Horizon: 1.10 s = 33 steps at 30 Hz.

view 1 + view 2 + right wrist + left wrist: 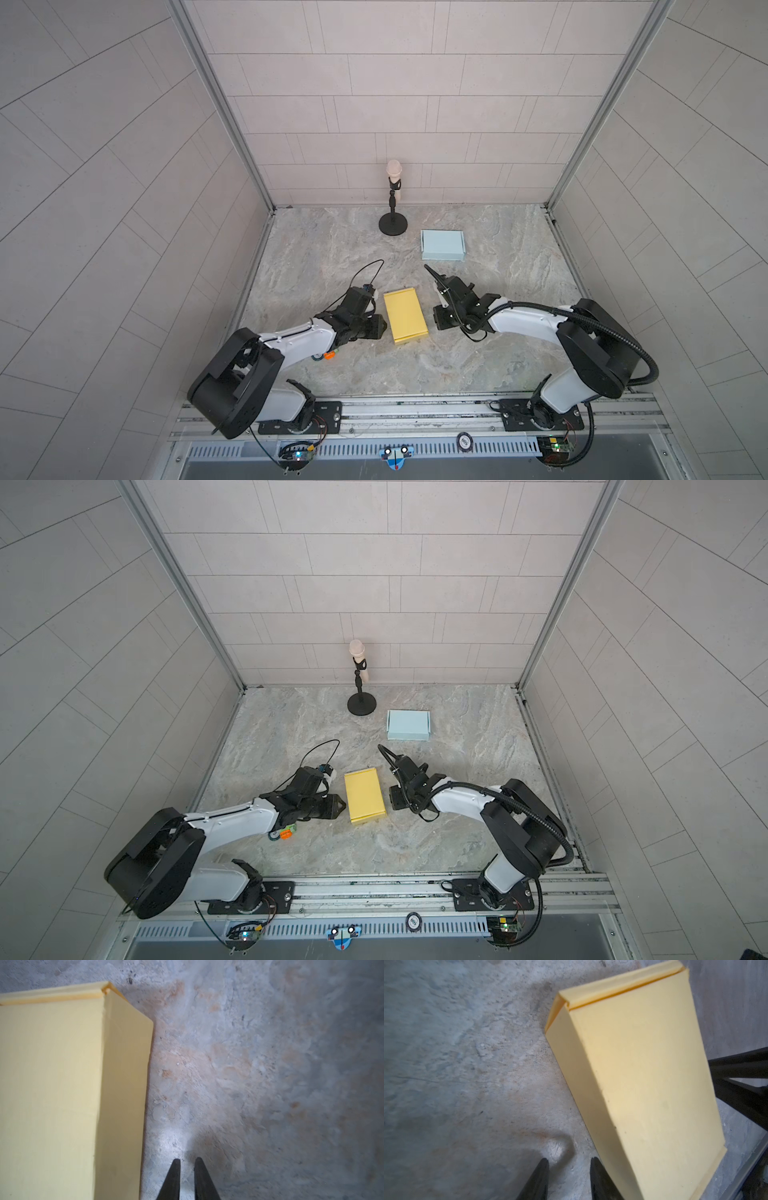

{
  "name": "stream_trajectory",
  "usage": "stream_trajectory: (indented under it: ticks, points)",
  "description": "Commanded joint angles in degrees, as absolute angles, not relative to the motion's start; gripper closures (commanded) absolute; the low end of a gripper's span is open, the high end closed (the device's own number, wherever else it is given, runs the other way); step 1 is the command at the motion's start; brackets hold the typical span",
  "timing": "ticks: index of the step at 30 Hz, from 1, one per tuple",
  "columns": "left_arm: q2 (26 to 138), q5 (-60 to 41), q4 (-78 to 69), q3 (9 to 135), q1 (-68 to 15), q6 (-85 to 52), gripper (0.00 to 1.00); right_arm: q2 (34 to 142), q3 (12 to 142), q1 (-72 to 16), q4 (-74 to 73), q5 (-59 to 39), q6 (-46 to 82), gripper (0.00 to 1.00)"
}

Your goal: Fold the paper box

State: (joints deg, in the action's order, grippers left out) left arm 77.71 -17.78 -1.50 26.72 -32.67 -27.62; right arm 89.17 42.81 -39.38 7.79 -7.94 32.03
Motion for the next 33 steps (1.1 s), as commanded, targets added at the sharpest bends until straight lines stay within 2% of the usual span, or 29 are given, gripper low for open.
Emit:
stream_trajectory:
  ticks: [1,21,33]
  points:
    - [76.6,-18.2,-1.5,24.9,-33.3,-28.5,0.63,86.6,41.0,-40.1,8.0,-7.5,33.7,0.83]
    - [76.5,-16.3,-8.6,20.7,-40.9,-37.4,0.65,88.2,40.3,-46.1,2.5,-9.5,37.5,0.86]
    - [77.4,-16.4,-12.4,19.8,-43.0,-40.3,0.66,90.3,39.1,-47.0,-6.7,-16.5,42.5,0.86]
